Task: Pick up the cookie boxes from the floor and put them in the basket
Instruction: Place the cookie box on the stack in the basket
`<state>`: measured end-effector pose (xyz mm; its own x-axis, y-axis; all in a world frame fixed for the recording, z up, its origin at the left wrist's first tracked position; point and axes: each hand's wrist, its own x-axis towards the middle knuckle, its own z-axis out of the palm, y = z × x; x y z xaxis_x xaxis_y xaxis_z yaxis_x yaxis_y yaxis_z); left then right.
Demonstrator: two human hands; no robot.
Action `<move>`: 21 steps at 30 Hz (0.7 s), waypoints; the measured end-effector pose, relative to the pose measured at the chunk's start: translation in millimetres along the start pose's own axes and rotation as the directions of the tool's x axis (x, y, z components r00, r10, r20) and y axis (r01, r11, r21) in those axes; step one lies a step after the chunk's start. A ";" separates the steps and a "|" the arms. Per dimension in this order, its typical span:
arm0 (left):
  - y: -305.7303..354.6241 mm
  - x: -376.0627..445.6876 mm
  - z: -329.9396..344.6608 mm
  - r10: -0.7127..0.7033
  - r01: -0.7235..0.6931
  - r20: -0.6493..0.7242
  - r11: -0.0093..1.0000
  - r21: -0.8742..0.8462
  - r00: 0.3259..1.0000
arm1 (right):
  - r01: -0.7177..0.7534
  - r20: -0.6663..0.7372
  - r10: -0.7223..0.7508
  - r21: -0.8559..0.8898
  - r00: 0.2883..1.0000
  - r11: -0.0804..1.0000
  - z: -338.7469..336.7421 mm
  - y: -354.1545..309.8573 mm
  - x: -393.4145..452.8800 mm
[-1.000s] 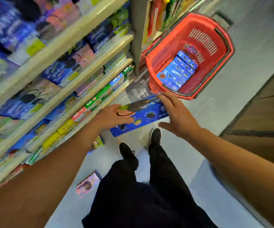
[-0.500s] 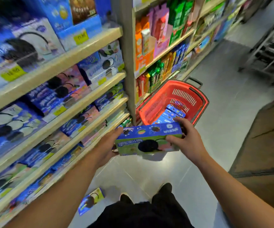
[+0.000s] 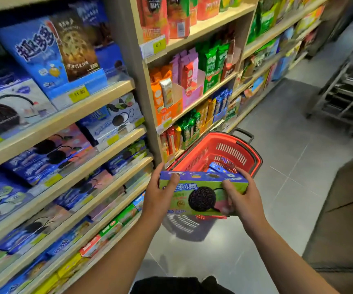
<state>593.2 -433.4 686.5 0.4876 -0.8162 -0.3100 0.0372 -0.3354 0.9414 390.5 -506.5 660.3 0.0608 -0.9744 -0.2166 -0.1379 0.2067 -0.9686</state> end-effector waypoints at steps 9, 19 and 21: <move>-38.6 69.4 32.0 -0.125 0.069 0.169 0.950 0.306 0.978 | -0.154 -0.077 0.153 0.001 0.985 0.988 -18.8 22.3 45.4; -10.8 235.6 86.0 -0.071 -0.115 0.375 0.885 0.451 0.924 | -0.273 -0.311 0.252 -0.027 0.916 0.962 6.7 33.1 166.1; -11.6 269.6 96.7 -0.067 -0.166 0.424 0.855 0.491 0.903 | -0.281 -0.326 0.262 -0.012 0.908 0.960 11.4 36.1 186.5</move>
<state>639.8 -695.1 579.1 0.0683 -0.9140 -0.3999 -0.4771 -0.3820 0.7915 408.1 -679.8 583.5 -0.3032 -0.8598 -0.4108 -0.1617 0.4712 -0.8671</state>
